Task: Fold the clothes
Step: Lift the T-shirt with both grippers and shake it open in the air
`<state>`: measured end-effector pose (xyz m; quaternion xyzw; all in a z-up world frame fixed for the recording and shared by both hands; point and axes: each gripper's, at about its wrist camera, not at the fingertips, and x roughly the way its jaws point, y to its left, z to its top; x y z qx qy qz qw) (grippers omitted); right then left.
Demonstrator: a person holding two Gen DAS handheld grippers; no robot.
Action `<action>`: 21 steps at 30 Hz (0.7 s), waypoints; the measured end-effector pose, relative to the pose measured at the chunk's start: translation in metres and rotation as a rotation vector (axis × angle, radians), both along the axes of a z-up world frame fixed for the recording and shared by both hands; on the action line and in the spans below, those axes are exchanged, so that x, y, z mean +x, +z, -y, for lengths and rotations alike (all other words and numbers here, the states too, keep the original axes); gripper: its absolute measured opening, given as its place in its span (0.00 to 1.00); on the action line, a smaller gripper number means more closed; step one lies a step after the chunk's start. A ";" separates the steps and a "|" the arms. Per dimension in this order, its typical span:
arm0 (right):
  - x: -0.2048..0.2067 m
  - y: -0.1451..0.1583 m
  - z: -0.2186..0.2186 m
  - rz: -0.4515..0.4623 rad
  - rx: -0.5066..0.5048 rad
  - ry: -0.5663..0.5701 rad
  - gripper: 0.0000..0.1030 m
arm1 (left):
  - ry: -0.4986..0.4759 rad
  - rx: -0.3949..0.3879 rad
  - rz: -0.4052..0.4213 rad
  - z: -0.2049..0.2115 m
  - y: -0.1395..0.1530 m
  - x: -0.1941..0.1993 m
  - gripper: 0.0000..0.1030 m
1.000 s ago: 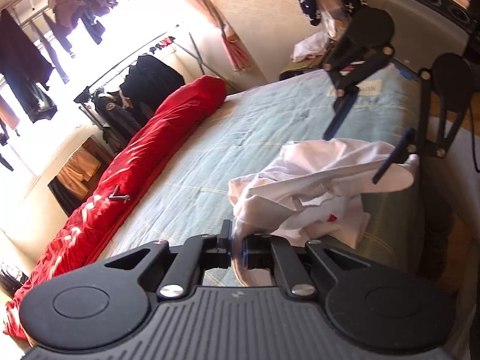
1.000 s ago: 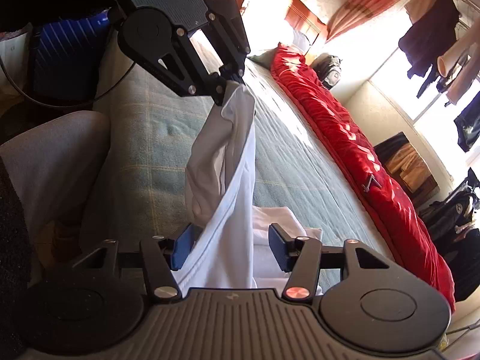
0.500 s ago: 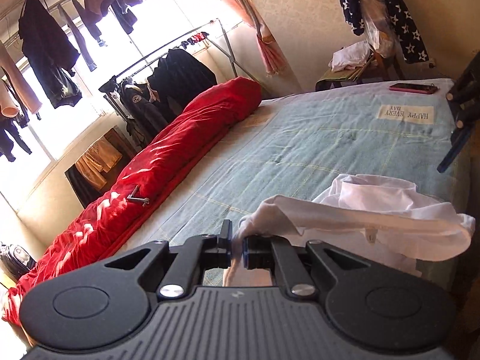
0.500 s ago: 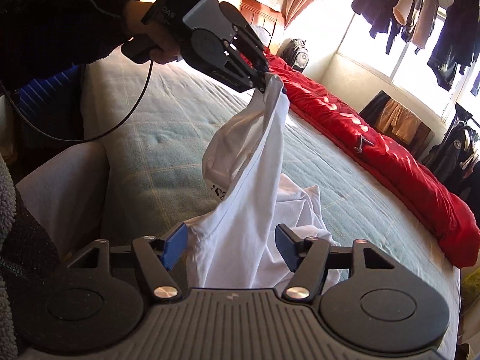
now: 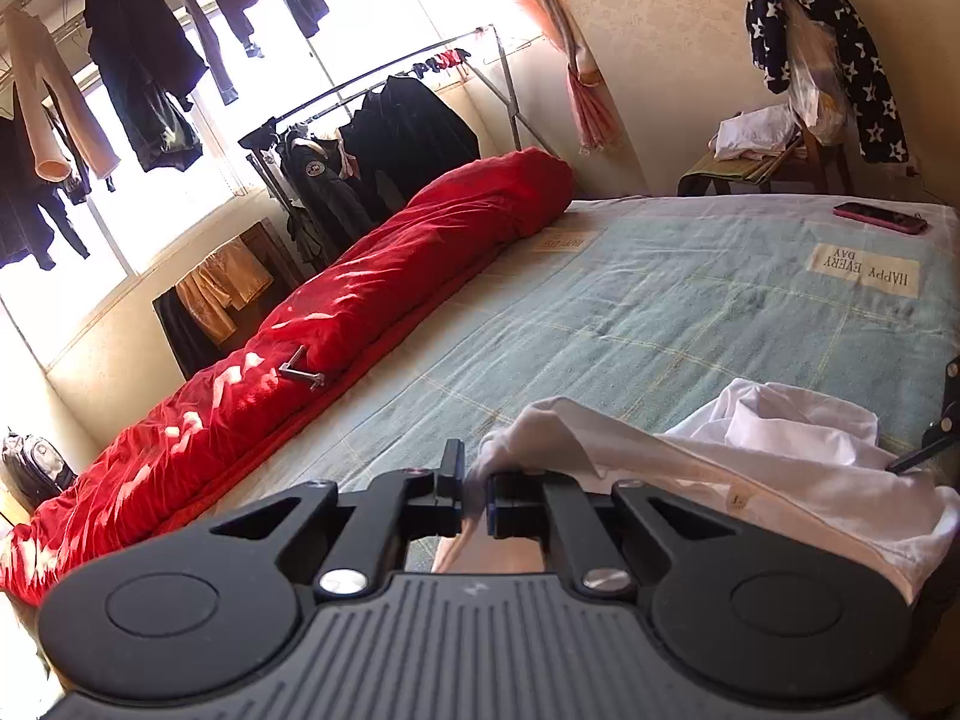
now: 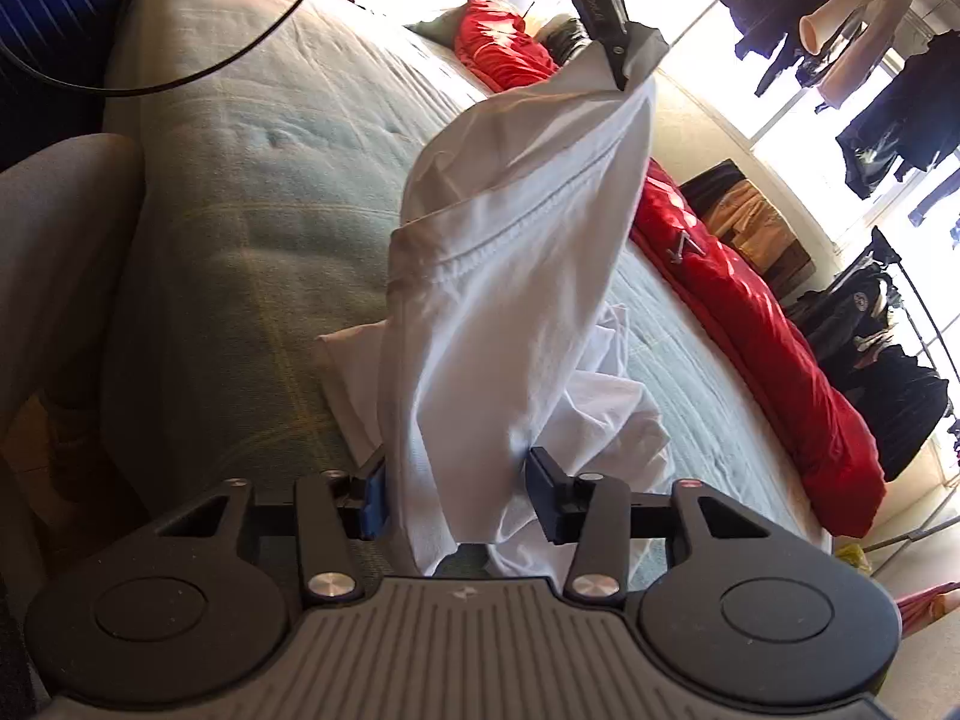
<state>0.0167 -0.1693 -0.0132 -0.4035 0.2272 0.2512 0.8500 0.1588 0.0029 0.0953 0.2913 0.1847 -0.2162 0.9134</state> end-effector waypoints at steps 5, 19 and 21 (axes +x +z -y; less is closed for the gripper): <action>0.024 0.018 0.016 0.095 0.020 -0.122 0.38 | 0.037 -0.023 -0.023 -0.016 -0.005 -0.002 0.05; 0.067 0.061 0.046 0.116 0.176 -0.214 0.08 | 0.076 -0.044 -0.063 -0.042 -0.022 -0.008 0.05; 0.079 0.074 0.052 0.125 0.202 -0.225 0.08 | 0.078 -0.046 -0.058 -0.043 -0.021 -0.008 0.05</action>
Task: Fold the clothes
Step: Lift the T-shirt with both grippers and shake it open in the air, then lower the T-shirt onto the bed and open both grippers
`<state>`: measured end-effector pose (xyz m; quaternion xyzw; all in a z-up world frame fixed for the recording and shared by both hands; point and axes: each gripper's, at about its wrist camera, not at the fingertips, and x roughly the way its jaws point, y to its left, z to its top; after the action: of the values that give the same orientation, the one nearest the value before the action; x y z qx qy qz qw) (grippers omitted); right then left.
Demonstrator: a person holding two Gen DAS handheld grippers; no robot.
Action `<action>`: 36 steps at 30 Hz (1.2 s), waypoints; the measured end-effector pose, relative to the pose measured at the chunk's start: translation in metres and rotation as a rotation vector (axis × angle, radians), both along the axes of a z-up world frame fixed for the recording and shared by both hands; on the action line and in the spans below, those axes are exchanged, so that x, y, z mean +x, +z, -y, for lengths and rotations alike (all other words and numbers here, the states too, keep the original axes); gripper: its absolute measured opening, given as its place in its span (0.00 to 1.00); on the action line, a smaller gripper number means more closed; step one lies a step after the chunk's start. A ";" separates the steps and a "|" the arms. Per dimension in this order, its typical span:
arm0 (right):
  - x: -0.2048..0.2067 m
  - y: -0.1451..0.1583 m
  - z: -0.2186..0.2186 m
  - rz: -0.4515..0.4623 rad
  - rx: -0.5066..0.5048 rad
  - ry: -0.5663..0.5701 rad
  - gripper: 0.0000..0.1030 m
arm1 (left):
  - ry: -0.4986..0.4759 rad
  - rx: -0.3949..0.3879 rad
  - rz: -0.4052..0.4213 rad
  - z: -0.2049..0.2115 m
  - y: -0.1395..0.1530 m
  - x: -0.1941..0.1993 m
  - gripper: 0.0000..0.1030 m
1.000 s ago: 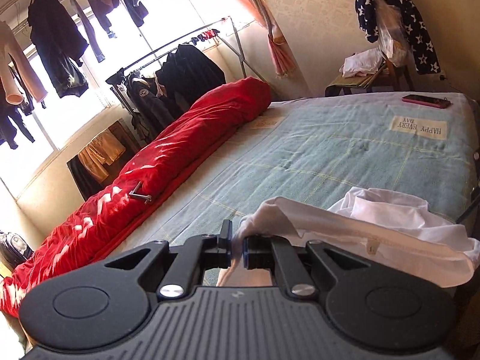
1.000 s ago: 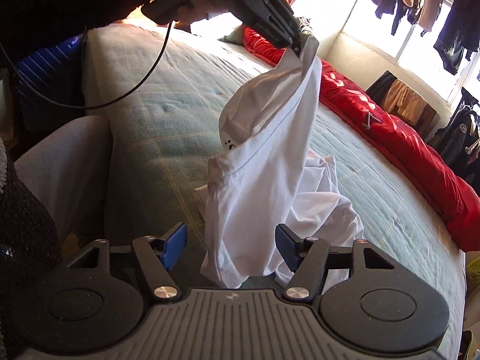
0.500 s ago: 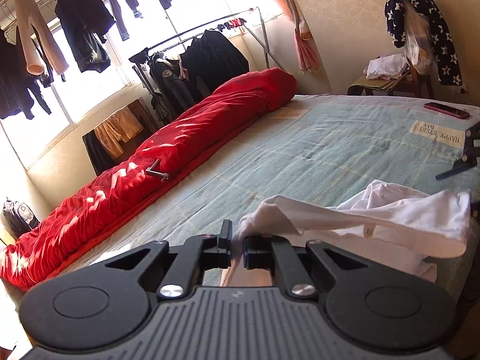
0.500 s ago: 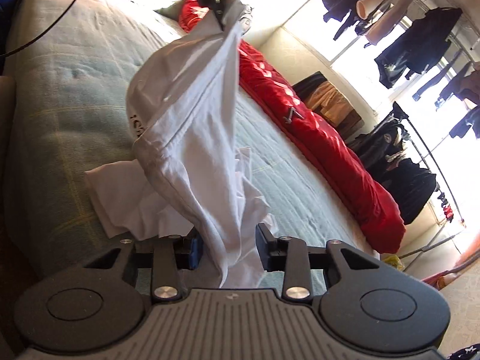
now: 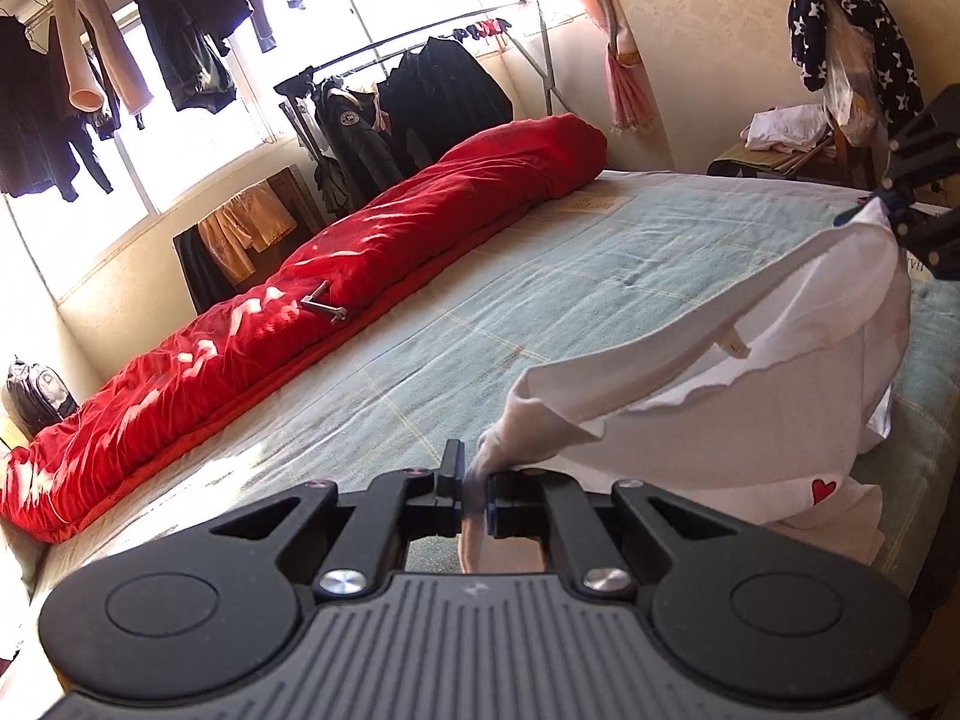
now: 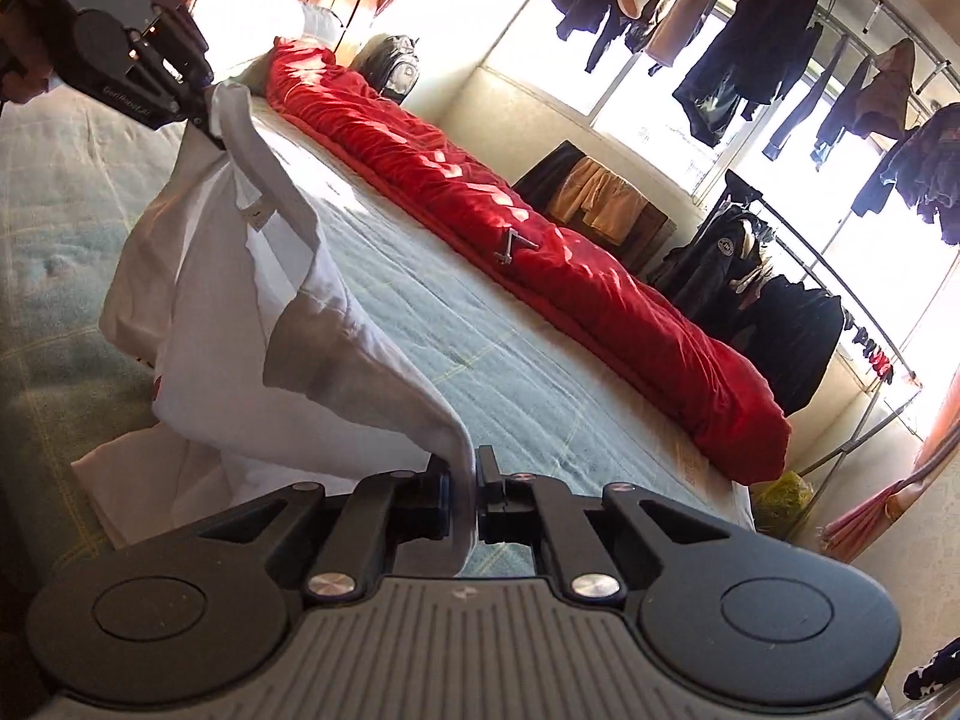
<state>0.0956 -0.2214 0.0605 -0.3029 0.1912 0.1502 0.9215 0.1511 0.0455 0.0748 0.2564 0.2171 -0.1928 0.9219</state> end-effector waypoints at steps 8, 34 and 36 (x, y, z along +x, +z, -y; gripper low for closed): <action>0.062 0.031 0.015 -0.047 0.093 -0.041 0.08 | 0.002 0.033 -0.003 0.014 0.003 0.022 0.05; 0.278 -0.037 0.011 -0.225 0.081 -0.116 0.09 | 0.114 0.077 -0.108 0.034 -0.059 0.182 0.05; 0.296 -0.044 0.009 -0.235 0.080 -0.127 0.09 | 0.123 0.081 -0.111 0.036 -0.064 0.197 0.05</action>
<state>0.3914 -0.2305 0.0165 -0.2335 0.3106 0.1337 0.9116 0.3481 0.0099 0.0103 0.2685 0.2911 -0.1406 0.9074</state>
